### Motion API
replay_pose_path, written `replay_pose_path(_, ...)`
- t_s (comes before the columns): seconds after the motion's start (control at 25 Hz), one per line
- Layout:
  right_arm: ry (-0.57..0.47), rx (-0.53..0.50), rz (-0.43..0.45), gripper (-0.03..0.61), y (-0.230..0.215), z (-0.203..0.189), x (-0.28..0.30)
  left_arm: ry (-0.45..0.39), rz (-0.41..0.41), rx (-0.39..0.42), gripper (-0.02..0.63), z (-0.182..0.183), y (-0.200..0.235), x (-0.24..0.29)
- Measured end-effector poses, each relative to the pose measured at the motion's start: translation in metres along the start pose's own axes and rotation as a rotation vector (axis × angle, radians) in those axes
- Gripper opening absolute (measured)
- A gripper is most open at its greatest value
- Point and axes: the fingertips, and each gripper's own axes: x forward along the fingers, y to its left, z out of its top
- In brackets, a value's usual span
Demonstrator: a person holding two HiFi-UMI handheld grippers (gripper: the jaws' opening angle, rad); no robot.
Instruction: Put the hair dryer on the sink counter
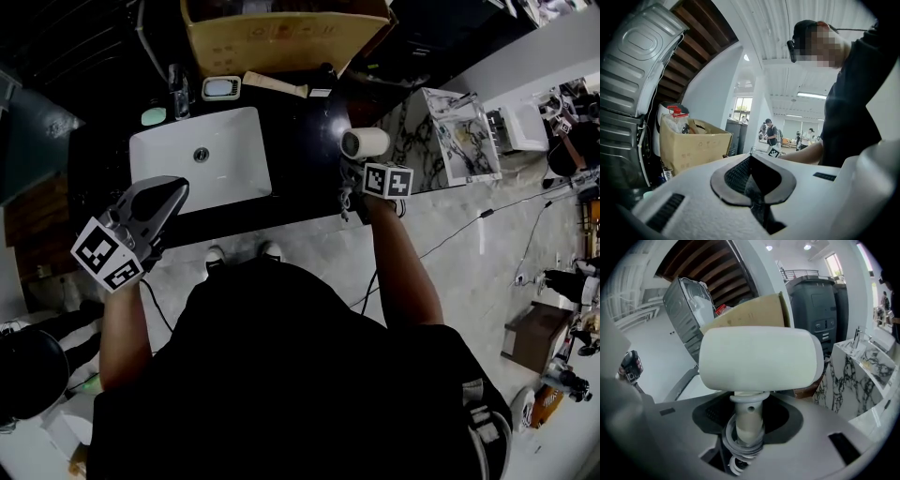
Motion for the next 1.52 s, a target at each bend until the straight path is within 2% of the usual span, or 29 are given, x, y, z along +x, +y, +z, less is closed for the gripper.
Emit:
replay_pose_path(0.36, 0.113, 0.024, -0.005, 0.186, -0.018, -0.012, 0.048, -0.017, 0.026, -0.057, 0.015, -0.008, 0.007, -0.002)
replay_pose_path(0.76, 0.229, 0.007, -0.013, 0.187, -0.026, -0.026, 0.091, -0.018, 0.029, -0.085, 0.015, -0.018, 0.016, 0.011)
replay_pose_path(1.52, 0.312, -0.049, -0.035, 0.19, -0.027, -0.037, 0.12, 0.004, 0.015, -0.11, 0.015, -0.031, 0.033, 0.016)
